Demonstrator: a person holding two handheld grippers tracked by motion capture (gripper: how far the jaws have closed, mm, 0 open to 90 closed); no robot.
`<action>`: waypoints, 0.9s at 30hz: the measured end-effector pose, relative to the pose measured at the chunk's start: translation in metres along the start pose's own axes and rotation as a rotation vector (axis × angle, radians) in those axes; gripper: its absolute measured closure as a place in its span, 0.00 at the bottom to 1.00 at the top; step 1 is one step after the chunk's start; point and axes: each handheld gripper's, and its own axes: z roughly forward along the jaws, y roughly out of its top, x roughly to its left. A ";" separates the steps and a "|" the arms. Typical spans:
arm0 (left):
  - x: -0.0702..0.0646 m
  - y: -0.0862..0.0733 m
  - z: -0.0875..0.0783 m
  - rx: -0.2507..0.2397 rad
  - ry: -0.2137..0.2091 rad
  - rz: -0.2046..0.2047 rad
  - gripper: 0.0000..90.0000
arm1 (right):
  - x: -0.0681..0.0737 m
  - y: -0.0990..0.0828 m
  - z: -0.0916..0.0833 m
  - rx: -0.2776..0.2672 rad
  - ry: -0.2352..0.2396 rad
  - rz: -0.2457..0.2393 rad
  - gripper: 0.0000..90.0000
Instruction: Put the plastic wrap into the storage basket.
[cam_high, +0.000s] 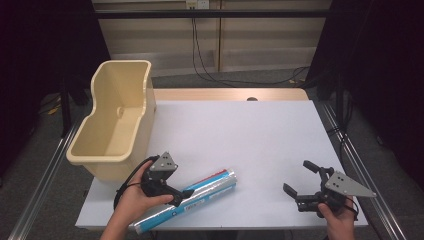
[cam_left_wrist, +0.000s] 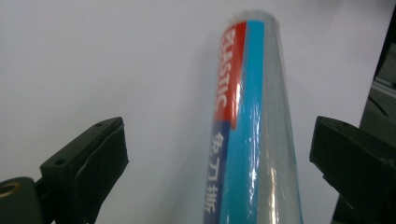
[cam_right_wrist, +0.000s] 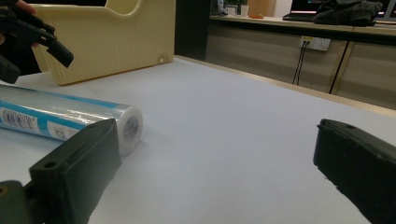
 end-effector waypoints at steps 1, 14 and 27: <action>-0.001 0.001 0.002 0.036 -0.012 0.007 0.04 | 0.000 0.000 0.000 0.002 0.000 0.000 0.01; -0.006 0.015 0.040 0.428 -0.079 0.018 0.04 | 0.000 0.000 0.000 0.006 0.007 -0.004 0.01; -0.008 0.023 0.059 0.533 -0.140 0.003 0.28 | 0.000 0.000 0.000 0.005 0.009 0.000 0.01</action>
